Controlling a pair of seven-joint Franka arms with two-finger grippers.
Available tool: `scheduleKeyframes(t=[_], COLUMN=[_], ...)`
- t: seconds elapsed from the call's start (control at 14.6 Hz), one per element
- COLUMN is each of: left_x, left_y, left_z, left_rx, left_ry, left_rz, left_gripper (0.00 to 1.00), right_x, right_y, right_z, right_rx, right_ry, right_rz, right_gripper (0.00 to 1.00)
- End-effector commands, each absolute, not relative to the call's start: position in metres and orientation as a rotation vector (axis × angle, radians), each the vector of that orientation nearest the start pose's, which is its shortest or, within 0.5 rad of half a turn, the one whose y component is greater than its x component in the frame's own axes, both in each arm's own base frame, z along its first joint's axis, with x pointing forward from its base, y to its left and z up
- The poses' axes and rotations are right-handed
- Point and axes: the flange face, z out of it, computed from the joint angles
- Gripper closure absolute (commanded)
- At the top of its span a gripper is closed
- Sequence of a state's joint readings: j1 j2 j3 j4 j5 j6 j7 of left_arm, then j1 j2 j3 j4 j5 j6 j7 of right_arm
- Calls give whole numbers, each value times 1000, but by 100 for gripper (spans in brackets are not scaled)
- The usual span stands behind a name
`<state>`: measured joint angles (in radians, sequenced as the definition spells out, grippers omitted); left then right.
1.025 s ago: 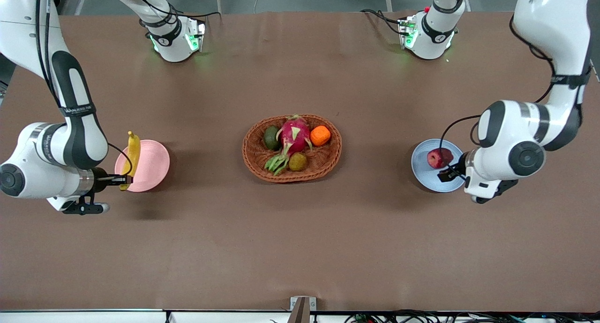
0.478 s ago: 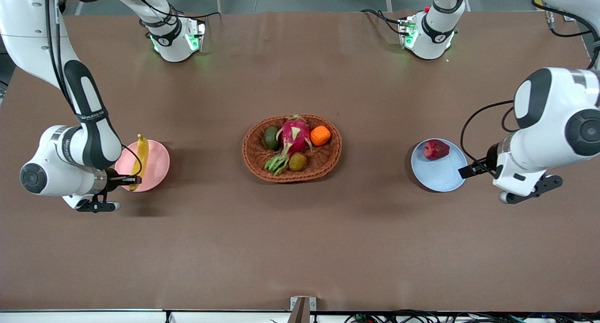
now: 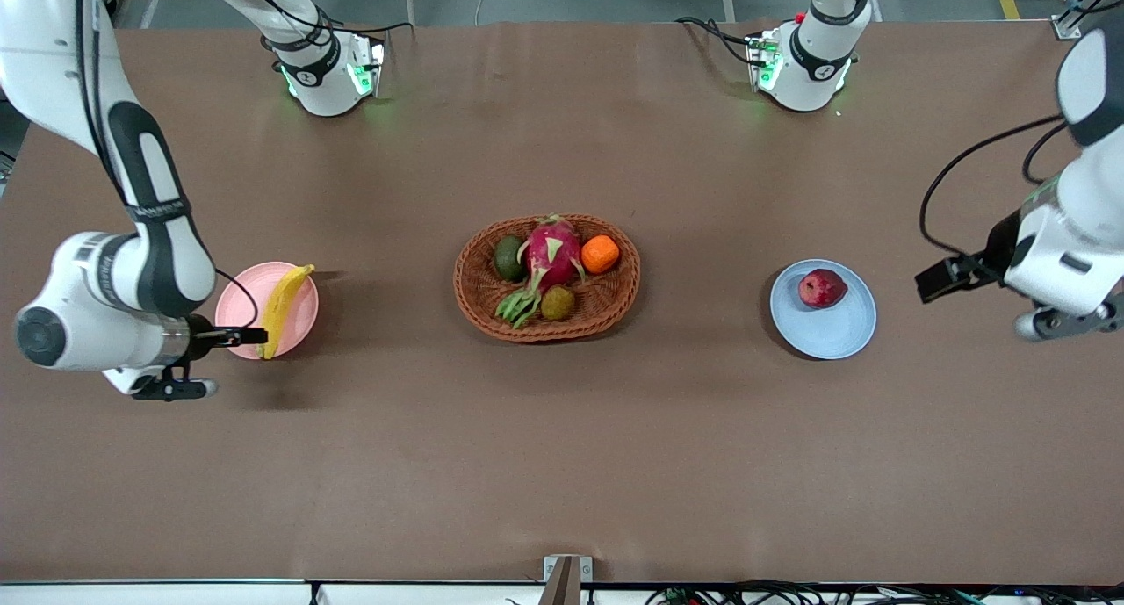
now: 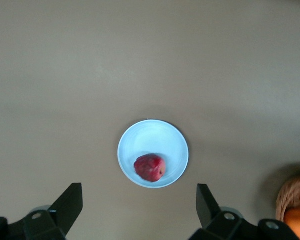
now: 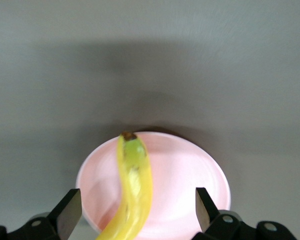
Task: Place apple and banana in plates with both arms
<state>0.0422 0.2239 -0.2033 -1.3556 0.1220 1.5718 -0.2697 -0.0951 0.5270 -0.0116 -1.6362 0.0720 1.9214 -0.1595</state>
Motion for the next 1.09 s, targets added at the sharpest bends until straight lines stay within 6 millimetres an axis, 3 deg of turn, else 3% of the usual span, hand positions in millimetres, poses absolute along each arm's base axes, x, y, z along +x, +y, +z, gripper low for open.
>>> scheduleKeyframes(t=[0.0,0.2,0.41,0.68,0.82,1.02], left_x=[597,570,542,537,538,539], left_y=[-70,-72,-72,-73,-75,-76], left_z=[619,638,641,640,638,637], left_rx=[-3086,-3152,-3156,-3164,-3168,-3169], left_ry=[-64,-50,-57,-59,-54,-52], left_rz=[7,17,11,15,21,16], left_gripper=[0,0,0,0,0,0], right_x=[655,650,634,629,629,611], right_y=[-65,-58,-59,-63,-61,-50], right_z=[383,463,529,581,590,626], right_rx=[-3032,-3043,-3062,-3088,-3091,-3090], right_ry=[-45,-58,-15,-5,77,124], right_rz=[316,248,132,58,37,-13], right_gripper=[0,0,0,0,0,0])
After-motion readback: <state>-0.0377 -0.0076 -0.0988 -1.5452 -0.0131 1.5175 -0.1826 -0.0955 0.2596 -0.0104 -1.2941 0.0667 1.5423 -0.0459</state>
